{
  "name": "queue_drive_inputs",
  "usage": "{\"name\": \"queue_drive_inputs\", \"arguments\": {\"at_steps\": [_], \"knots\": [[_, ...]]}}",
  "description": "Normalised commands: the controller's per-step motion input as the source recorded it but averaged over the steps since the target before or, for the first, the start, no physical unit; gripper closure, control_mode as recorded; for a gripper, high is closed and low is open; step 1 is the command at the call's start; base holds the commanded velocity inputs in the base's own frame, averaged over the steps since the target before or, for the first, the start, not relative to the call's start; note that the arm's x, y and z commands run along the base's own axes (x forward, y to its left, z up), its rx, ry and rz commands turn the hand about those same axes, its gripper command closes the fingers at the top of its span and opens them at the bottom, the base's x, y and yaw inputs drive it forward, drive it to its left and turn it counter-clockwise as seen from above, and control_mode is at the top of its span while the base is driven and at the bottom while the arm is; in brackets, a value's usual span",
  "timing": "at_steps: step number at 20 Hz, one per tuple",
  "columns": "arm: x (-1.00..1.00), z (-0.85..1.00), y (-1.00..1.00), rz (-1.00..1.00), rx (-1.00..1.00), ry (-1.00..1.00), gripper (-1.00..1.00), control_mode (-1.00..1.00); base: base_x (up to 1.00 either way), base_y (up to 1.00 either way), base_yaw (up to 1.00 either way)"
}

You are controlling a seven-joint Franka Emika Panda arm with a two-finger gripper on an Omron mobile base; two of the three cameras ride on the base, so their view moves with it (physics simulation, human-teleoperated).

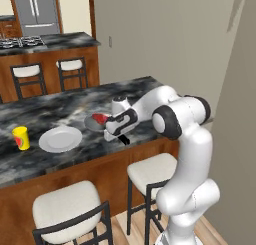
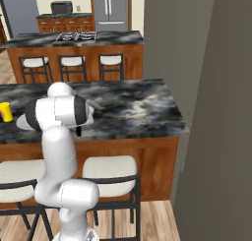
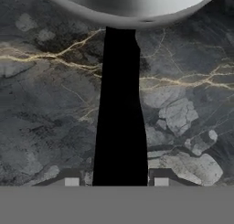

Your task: Pick up the pan with the steak in it and place it on the dining table. Then place the steak on the plate.

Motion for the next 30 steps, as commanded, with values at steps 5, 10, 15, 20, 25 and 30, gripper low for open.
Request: {"name": "queue_drive_inputs", "arguments": {"at_steps": [5, 10, 15, 20, 25, 30], "knots": [[-0.21, 0.45, -0.02, 0.00, 0.09, 0.00, -1.00, -1.00, 0.00, 0.00, 0.00], [-0.29, 0.64, 0.00, 0.00, 0.12, 0.00, -1.00, -1.00, 0.00, 0.00, 0.00], [-0.54, 0.61, 0.00, 0.00, 0.14, 0.00, -1.00, -1.00, 0.00, 0.00, 0.00], [-0.68, 0.49, 0.02, 0.01, 0.08, 0.00, -1.00, -1.00, 0.00, 0.00, 0.00], [-0.92, 0.31, 0.00, 0.03, 0.03, 0.00, -1.00, -1.00, 0.00, 0.00, 0.00], [-0.30, 0.37, 0.10, 0.02, 0.00, -0.08, -1.00, -1.00, 0.00, 0.00, 0.00]]}}
